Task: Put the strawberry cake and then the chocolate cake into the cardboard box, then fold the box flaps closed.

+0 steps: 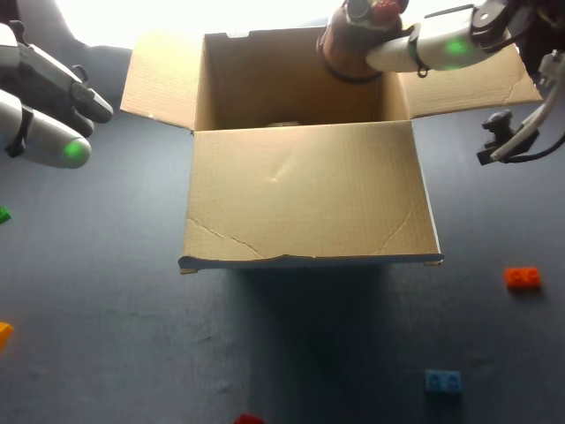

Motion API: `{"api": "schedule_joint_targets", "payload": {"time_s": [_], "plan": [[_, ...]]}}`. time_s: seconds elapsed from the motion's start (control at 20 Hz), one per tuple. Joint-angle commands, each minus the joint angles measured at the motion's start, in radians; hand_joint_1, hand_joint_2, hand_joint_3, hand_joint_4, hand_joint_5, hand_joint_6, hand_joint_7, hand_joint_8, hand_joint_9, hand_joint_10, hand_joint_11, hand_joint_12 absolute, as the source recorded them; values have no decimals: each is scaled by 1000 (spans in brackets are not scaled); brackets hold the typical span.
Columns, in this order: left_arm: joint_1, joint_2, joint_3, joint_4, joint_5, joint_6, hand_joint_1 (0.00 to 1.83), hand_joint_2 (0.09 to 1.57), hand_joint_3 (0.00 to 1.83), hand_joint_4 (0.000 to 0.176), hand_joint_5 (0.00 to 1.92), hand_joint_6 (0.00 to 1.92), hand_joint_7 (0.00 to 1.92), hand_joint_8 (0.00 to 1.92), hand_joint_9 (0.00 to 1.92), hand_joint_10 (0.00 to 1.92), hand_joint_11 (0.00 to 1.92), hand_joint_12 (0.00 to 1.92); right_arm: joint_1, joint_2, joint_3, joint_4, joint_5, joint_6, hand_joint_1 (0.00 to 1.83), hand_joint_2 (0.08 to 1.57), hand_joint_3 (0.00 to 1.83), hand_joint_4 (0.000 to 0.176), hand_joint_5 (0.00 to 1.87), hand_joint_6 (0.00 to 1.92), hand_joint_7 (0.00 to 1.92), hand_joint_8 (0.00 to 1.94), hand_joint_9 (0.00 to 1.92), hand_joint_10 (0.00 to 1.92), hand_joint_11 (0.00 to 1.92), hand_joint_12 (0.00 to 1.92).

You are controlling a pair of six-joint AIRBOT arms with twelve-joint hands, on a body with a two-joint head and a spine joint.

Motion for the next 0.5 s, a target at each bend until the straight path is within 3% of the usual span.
{"api": "schedule_joint_targets", "payload": {"time_s": [0.0,0.25,0.45], "plan": [[-7,5,5,-40,64,-11,710,1065,0,0,553,0,688,0,772,4,208,1296,19,2,6,-23,115,7,1155,1220,0,33,778,1321,793,1300,484,1350,149,1888],[0,5,0,-41,64,-43,723,1064,0,0,567,3,693,3,774,6,214,1275,15,-56,64,-55,103,6,1154,1223,3,28,745,1374,809,1262,535,1307,195,1863],[0,5,1,-58,60,-45,705,1064,0,0,561,1,691,2,766,2,208,1278,15,-98,106,-80,85,7,1154,1220,0,34,780,1299,792,1307,542,1299,212,1865]]}}
